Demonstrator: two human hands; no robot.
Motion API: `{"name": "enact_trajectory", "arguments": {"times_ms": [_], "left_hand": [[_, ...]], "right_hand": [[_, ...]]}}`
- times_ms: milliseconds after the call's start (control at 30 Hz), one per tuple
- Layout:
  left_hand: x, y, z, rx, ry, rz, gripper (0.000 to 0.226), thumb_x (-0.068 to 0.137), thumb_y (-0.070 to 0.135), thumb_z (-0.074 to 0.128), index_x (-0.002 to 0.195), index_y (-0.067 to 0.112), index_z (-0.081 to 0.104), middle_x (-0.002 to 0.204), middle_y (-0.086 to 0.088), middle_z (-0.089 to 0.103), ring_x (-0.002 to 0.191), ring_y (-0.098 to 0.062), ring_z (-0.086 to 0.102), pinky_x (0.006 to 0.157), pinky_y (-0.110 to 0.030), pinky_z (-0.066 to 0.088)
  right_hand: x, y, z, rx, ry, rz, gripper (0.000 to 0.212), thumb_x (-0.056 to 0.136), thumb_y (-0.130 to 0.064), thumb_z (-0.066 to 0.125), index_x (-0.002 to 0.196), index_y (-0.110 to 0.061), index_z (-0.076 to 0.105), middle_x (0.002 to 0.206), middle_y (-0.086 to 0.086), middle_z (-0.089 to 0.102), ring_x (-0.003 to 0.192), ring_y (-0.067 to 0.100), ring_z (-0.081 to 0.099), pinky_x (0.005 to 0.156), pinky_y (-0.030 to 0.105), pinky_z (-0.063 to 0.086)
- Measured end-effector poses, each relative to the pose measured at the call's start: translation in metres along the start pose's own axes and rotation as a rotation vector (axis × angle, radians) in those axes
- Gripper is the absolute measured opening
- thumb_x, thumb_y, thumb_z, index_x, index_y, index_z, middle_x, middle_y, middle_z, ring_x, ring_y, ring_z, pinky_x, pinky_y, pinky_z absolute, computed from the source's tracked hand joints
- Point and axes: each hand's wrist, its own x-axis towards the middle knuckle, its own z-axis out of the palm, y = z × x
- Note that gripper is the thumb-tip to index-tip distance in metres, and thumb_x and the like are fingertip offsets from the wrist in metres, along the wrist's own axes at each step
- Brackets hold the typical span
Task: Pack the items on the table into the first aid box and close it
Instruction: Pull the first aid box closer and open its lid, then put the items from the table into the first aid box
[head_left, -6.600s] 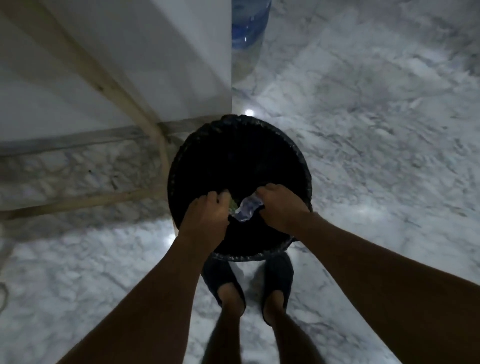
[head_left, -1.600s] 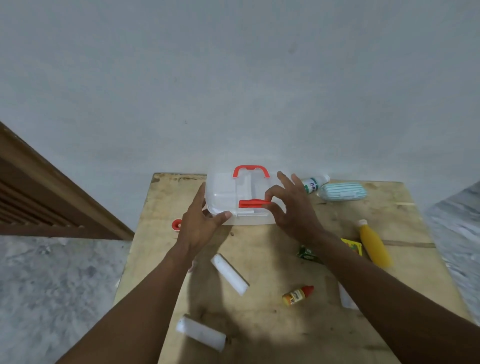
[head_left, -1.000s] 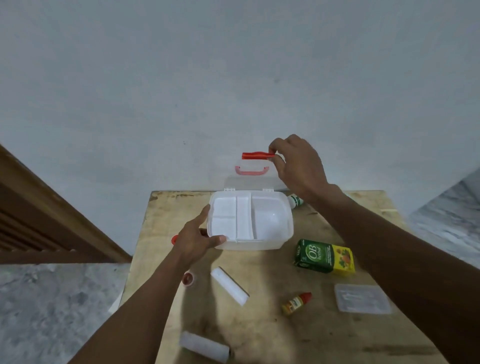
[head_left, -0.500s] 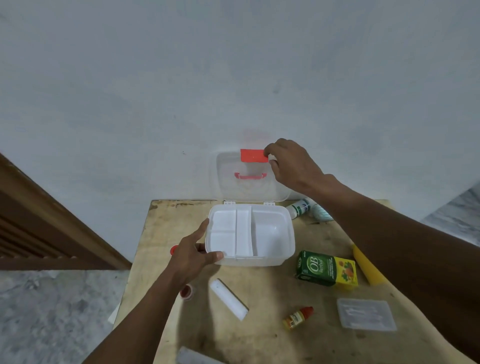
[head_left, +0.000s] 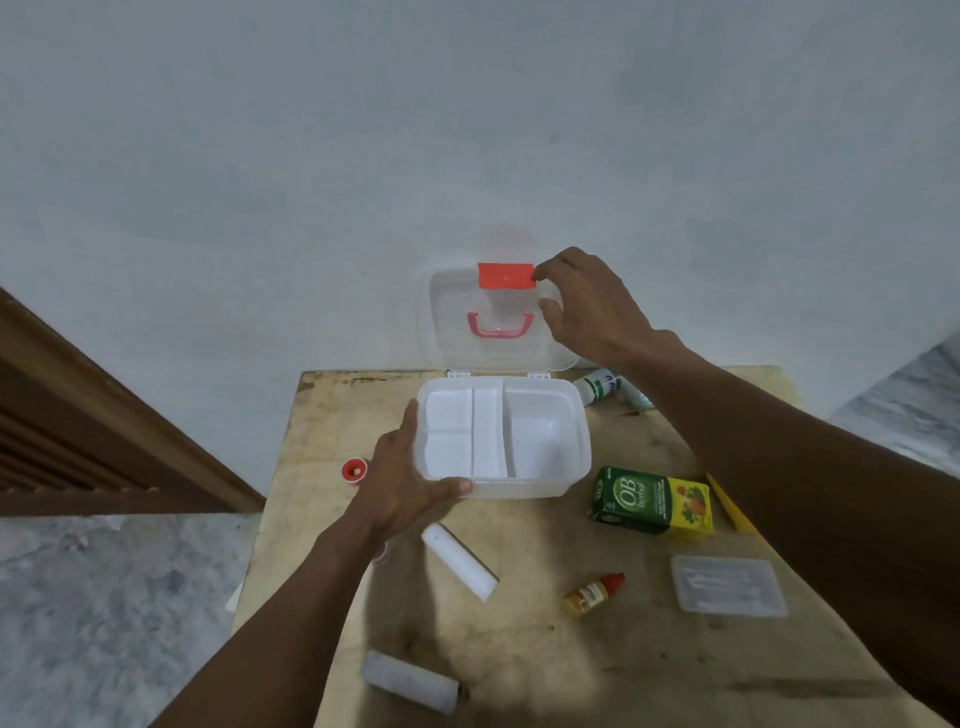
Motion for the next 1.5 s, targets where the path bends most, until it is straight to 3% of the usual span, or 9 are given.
{"name": "enact_trajectory", "arguments": {"times_ms": [133, 333, 633, 800, 967, 1100, 1233, 1367, 1500], "left_hand": [[-0.003, -0.002, 0.006, 0.013, 0.042, 0.014, 0.086, 0.067, 0.044, 0.089, 0.135, 0.034, 0.038, 0.122, 0.017, 0.064, 0.111, -0.003, 0.061, 0.084, -0.038, 0.059], [-0.002, 0.003, 0.015, -0.043, 0.024, 0.045, 0.088, 0.068, 0.032, 0.091, 0.134, 0.03, 0.033, 0.126, 0.022, 0.057, 0.117, 0.004, 0.056, 0.093, -0.029, 0.052], [-0.004, -0.008, 0.025, -0.05, 0.068, -0.036, 0.102, 0.071, 0.041, 0.087, 0.146, 0.035, 0.02, 0.128, 0.014, 0.051, 0.118, -0.017, 0.051, 0.09, -0.034, 0.047], [-0.005, -0.008, 0.03, -0.016, 0.113, -0.068, 0.103, 0.071, 0.041, 0.086, 0.148, 0.038, 0.018, 0.129, 0.015, 0.048, 0.118, -0.018, 0.049, 0.097, -0.042, 0.047], [-0.007, -0.003, 0.033, -0.033, 0.122, -0.049, 0.096, 0.07, 0.038, 0.085, 0.145, 0.034, 0.026, 0.134, 0.016, 0.045, 0.124, -0.014, 0.046, 0.097, -0.037, 0.046], [-0.006, -0.001, 0.037, -0.046, 0.137, -0.05, 0.092, 0.075, 0.028, 0.086, 0.146, 0.031, 0.027, 0.131, 0.018, 0.044, 0.117, 0.001, 0.047, 0.084, -0.017, 0.043], [-0.007, 0.001, 0.037, -0.029, 0.138, -0.054, 0.087, 0.075, 0.028, 0.086, 0.142, 0.031, 0.031, 0.122, 0.032, 0.045, 0.111, 0.02, 0.045, 0.079, -0.014, 0.042], [-0.009, 0.004, 0.036, -0.028, 0.135, -0.057, 0.093, 0.069, 0.035, 0.084, 0.144, 0.032, 0.03, 0.133, 0.016, 0.045, 0.119, -0.008, 0.046, 0.088, -0.022, 0.041], [-0.011, 0.007, 0.037, -0.021, 0.115, -0.045, 0.099, 0.065, 0.041, 0.083, 0.146, 0.028, 0.028, 0.135, 0.013, 0.041, 0.123, -0.013, 0.043, 0.097, -0.035, 0.042]], "right_hand": [[-0.038, 0.009, 0.006, 0.046, -0.049, 0.103, 0.037, 0.093, -0.016, 0.058, 0.129, -0.011, 0.057, 0.131, 0.009, 0.055, 0.119, 0.028, 0.051, 0.099, 0.033, 0.039], [-0.13, 0.035, 0.032, 0.02, -0.143, 0.245, 0.029, 0.077, -0.003, 0.065, 0.106, -0.001, 0.066, 0.101, 0.022, 0.063, 0.094, 0.043, 0.059, 0.08, 0.044, 0.047], [-0.216, 0.065, 0.033, -0.096, -0.418, 0.455, 0.064, 0.078, -0.027, 0.076, 0.133, -0.008, 0.051, 0.13, 0.018, 0.055, 0.122, 0.037, 0.05, 0.1, 0.045, 0.044], [-0.223, 0.079, 0.034, -0.164, -0.489, 0.401, 0.072, 0.078, -0.027, 0.077, 0.139, -0.005, 0.044, 0.136, 0.016, 0.052, 0.129, 0.034, 0.044, 0.106, 0.04, 0.037], [-0.216, 0.094, 0.044, -0.264, -0.569, 0.295, 0.065, 0.077, -0.032, 0.072, 0.131, -0.006, 0.048, 0.127, 0.015, 0.059, 0.121, 0.032, 0.051, 0.105, 0.041, 0.038], [-0.211, 0.104, 0.047, -0.25, -0.575, 0.249, 0.05, 0.077, -0.032, 0.071, 0.117, -0.007, 0.053, 0.117, 0.014, 0.062, 0.112, 0.031, 0.056, 0.101, 0.04, 0.039], [-0.21, 0.111, 0.043, -0.18, -0.538, 0.228, 0.056, 0.076, -0.034, 0.075, 0.119, -0.006, 0.053, 0.118, 0.016, 0.061, 0.114, 0.033, 0.055, 0.1, 0.038, 0.038], [-0.204, 0.107, 0.023, -0.093, -0.491, 0.304, 0.055, 0.075, -0.027, 0.075, 0.12, -0.006, 0.052, 0.116, 0.015, 0.058, 0.113, 0.035, 0.053, 0.098, 0.039, 0.041], [-0.2, 0.094, -0.002, -0.029, -0.375, 0.448, 0.057, 0.077, -0.023, 0.07, 0.129, -0.01, 0.05, 0.116, 0.021, 0.051, 0.105, 0.041, 0.055, 0.091, 0.041, 0.048]]}}
